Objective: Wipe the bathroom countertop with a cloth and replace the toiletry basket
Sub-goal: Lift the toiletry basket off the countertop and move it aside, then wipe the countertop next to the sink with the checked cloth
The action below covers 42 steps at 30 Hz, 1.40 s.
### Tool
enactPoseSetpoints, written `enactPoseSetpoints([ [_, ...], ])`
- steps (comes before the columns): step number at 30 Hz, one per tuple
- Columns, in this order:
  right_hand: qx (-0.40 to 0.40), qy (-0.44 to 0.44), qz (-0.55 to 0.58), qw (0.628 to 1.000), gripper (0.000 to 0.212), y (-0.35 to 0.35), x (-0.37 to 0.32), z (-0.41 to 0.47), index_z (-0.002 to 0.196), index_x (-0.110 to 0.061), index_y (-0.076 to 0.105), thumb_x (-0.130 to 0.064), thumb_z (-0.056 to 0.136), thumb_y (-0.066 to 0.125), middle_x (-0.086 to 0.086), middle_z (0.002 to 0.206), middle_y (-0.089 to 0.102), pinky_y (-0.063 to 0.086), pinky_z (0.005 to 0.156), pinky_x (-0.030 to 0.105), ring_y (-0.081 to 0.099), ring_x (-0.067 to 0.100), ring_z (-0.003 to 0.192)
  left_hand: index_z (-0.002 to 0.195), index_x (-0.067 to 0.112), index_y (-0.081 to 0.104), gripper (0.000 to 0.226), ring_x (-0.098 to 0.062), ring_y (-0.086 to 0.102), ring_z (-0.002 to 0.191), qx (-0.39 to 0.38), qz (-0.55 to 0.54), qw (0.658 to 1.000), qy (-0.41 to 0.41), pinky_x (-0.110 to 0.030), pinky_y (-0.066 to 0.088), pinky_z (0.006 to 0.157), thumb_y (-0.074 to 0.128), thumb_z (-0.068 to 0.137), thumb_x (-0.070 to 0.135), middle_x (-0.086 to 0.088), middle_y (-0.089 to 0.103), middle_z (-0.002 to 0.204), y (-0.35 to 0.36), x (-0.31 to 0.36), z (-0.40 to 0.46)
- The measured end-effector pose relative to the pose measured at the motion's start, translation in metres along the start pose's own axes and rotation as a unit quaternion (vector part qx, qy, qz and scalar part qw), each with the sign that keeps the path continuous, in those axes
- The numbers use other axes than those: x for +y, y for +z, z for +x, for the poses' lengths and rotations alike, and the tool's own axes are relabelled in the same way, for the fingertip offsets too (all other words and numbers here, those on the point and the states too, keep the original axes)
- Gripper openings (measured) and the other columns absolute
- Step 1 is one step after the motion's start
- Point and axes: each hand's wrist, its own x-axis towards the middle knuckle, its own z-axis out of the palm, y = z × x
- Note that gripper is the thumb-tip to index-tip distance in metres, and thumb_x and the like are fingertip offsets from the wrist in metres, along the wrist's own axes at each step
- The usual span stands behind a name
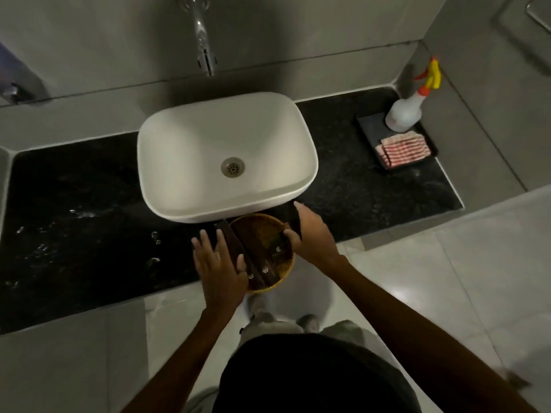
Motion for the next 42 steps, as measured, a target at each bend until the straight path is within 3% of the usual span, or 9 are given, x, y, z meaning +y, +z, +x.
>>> enactPoseSetpoints([
  [6, 0.162, -0.042, -0.229, 0.959, 0.079, -0.056, 0.07, 0.032, 0.163, -0.018, 0.03, -0.04, 0.094, 0.062, 0.017, 0.174, 0.022, 0.018, 0.129, 0.059, 0.018, 0.039, 0.162, 0.163, 0.014, 0.027, 0.071, -0.035, 0.001, 0.162, 0.039, 0.005, 0.98, 0.193, -0.046, 0.006, 0.132, 0.047, 0.103, 0.046, -0.017, 0.016, 0.172, 0.009, 0.105, 0.053],
  [15, 0.106, 0.174, -0.082, 0.976, 0.087, -0.194, 0.219, 0.169, 0.168, -0.005, 0.0, -0.039, 0.105, 0.05, 0.023, 0.176, -0.001, 0.012, 0.132, 0.059, -0.001, 0.044, 0.163, 0.164, 0.006, 0.013, 0.082, -0.033, -0.004, 0.162, -0.128, 0.04, 0.96, 0.246, -0.045, 0.002, 0.132, 0.025, 0.102, 0.058, -0.016, 0.006, 0.174, 0.102, 0.348, 0.175],
  [18, 0.046, 0.19, -0.091, 0.976, 0.079, -0.226, 0.254, 0.217, 0.165, 0.004, 0.001, -0.035, 0.109, 0.041, 0.026, 0.174, 0.008, 0.015, 0.132, 0.052, 0.012, 0.044, 0.162, 0.165, 0.007, 0.002, 0.079, -0.033, -0.013, 0.161, -0.221, 0.052, 0.95, 0.214, -0.045, -0.002, 0.131, 0.032, 0.106, 0.05, -0.013, -0.004, 0.175, 0.145, 0.412, 0.222],
  [27, 0.041, 0.208, 0.008, 0.977, 0.046, -0.251, 0.292, 0.265, 0.13, -0.005, 0.066, -0.04, 0.1, 0.06, 0.019, 0.131, 0.07, 0.058, 0.095, 0.042, 0.069, 0.039, 0.117, 0.165, 0.007, -0.001, 0.08, -0.035, -0.013, 0.161, -0.313, 0.143, 0.915, 0.212, -0.046, -0.006, 0.13, 0.044, 0.104, 0.035, -0.017, -0.007, 0.174, 0.196, 0.468, 0.264],
  [30, -0.025, 0.187, 0.111, 0.976, 0.044, -0.26, 0.278, 0.267, 0.12, -0.008, 0.074, -0.044, 0.102, 0.055, 0.018, 0.123, 0.075, 0.061, 0.092, 0.04, 0.075, 0.034, 0.108, 0.165, 0.008, 0.012, 0.08, -0.036, -0.012, 0.161, -0.298, 0.043, 0.934, 0.191, -0.046, -0.005, 0.131, 0.054, 0.098, 0.024, -0.018, -0.003, 0.174, 0.183, 0.459, 0.265],
  [32, -0.072, 0.204, 0.279, 0.935, 0.03, -0.264, 0.256, 0.264, 0.094, -0.011, 0.075, -0.036, 0.102, 0.06, 0.018, 0.099, 0.079, 0.064, 0.07, 0.031, 0.079, 0.023, 0.077, 0.164, 0.007, 0.018, 0.074, -0.033, -0.003, 0.162, -0.283, -0.143, 0.942, 0.108, -0.045, 0.004, 0.132, 0.054, 0.099, 0.014, -0.017, 0.006, 0.174, 0.166, 0.451, 0.266],
  [36, -0.119, 0.182, 0.443, 0.87, 0.02, -0.274, 0.18, 0.259, 0.103, -0.016, 0.077, -0.023, 0.102, 0.058, 0.002, 0.085, 0.082, 0.06, 0.057, 0.02, 0.078, 0.019, 0.077, 0.156, 0.018, 0.038, 0.052, -0.021, 0.056, 0.131, -0.296, -0.46, 0.82, -0.166, -0.039, 0.046, 0.105, 0.043, 0.106, 0.029, -0.015, 0.05, 0.156, 0.106, 0.428, 0.276],
  [39, -0.066, 0.162, 0.476, 0.862, 0.046, -0.265, 0.094, 0.243, 0.151, -0.009, 0.05, -0.02, 0.11, 0.031, 0.013, 0.148, 0.064, 0.048, 0.116, 0.042, 0.059, 0.038, 0.137, 0.13, 0.014, 0.066, 0.05, -0.038, 0.071, 0.109, -0.315, -0.618, 0.678, -0.244, -0.06, 0.055, 0.098, 0.041, 0.1, 0.045, -0.02, 0.073, 0.125, 0.046, 0.384, 0.284],
  [42, -0.152, 0.023, 0.536, 0.83, 0.035, -0.256, 0.03, 0.23, 0.127, -0.007, 0.066, -0.002, 0.099, 0.047, 0.011, 0.116, 0.079, 0.057, 0.096, 0.041, 0.077, 0.025, 0.106, 0.117, 0.01, 0.067, 0.03, -0.023, 0.079, 0.086, -0.215, -0.673, 0.668, -0.232, -0.044, 0.066, 0.077, 0.046, 0.105, 0.029, -0.008, 0.082, 0.097, -0.022, 0.326, 0.287],
])
